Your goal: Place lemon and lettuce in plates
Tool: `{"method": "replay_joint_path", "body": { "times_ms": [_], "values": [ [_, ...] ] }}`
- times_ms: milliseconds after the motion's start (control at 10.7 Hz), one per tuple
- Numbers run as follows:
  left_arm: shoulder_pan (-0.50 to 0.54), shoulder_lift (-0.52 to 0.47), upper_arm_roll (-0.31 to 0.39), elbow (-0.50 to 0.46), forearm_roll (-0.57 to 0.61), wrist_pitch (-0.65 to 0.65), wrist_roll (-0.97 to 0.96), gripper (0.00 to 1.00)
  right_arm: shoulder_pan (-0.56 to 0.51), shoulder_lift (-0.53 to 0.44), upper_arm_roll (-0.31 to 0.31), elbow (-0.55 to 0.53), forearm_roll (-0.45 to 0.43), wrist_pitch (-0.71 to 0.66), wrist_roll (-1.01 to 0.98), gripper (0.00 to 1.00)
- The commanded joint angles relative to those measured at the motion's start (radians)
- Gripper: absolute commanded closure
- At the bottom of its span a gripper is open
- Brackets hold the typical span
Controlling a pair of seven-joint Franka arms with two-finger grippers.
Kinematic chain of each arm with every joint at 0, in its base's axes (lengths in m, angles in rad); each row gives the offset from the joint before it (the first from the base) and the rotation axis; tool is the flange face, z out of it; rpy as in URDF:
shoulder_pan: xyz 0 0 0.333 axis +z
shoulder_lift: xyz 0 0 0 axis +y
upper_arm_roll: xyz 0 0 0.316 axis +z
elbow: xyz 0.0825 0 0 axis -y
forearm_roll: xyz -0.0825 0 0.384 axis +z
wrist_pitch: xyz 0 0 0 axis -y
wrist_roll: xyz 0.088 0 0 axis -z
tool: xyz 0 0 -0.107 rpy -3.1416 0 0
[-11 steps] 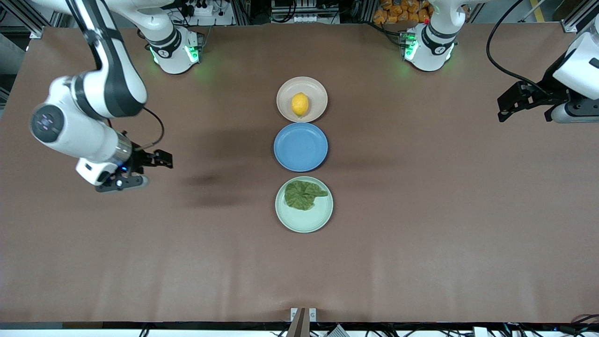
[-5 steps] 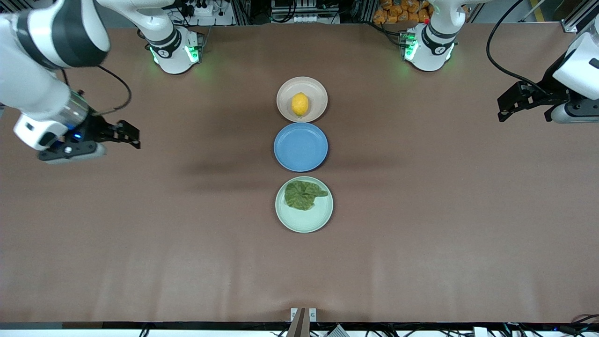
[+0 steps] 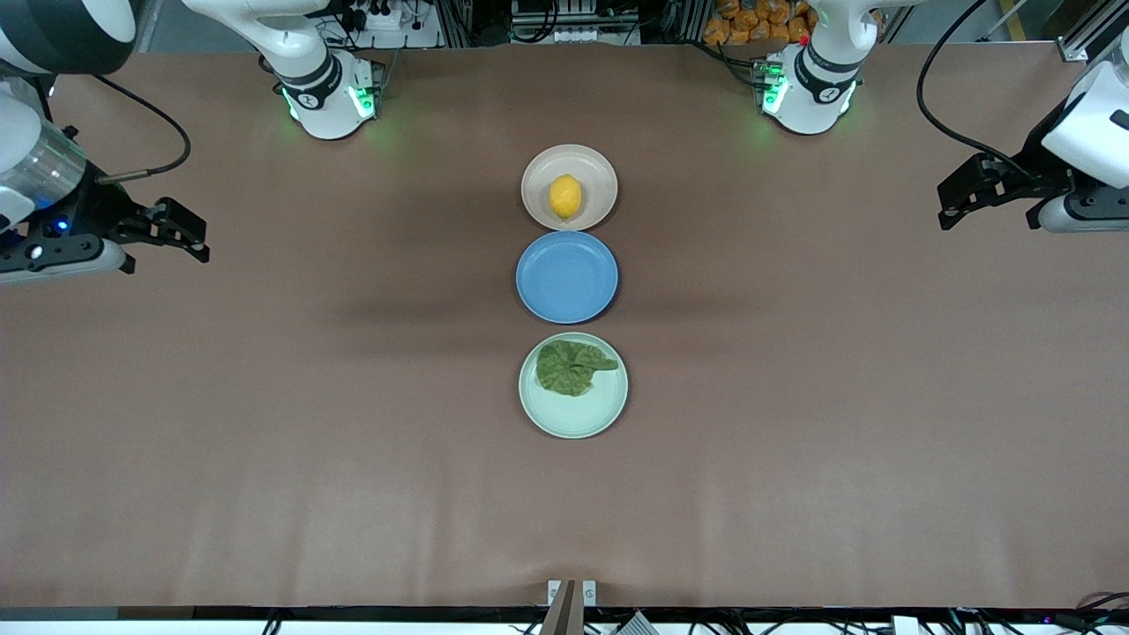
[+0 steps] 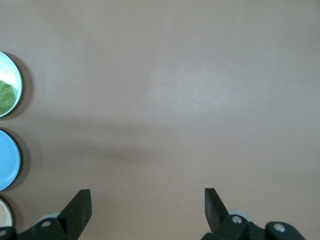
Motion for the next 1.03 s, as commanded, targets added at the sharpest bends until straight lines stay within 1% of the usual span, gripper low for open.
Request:
{"method": "replay_joint_path", "body": {
  "times_ms": [0,187,280,467,654,934],
  "values": [
    [0.012,-0.017,-0.001,-0.009,-0.024,-0.011,0.035,0.00,-0.010,0.012,0.003,0.070,-0.021,-0.079,-0.007,0.00],
    [0.012,-0.018,-0.001,-0.009,-0.022,-0.011,0.037,0.00,-0.008,0.012,0.003,0.119,-0.030,-0.120,-0.001,0.00],
    [0.012,-0.018,-0.001,-0.009,-0.021,-0.011,0.037,0.00,-0.013,0.011,0.003,0.122,-0.030,-0.122,0.001,0.00],
    [0.012,-0.018,-0.003,-0.007,-0.024,-0.011,0.035,0.00,-0.010,0.012,-0.035,0.129,-0.013,-0.146,0.028,0.00],
    [0.012,-0.017,-0.003,-0.007,-0.027,-0.011,0.037,0.00,-0.013,0.009,-0.038,0.130,-0.010,-0.170,0.042,0.00],
    [0.012,-0.018,-0.003,-0.007,-0.027,-0.011,0.037,0.00,-0.013,-0.001,-0.039,0.139,0.001,-0.162,0.031,0.00]
  ]
}}
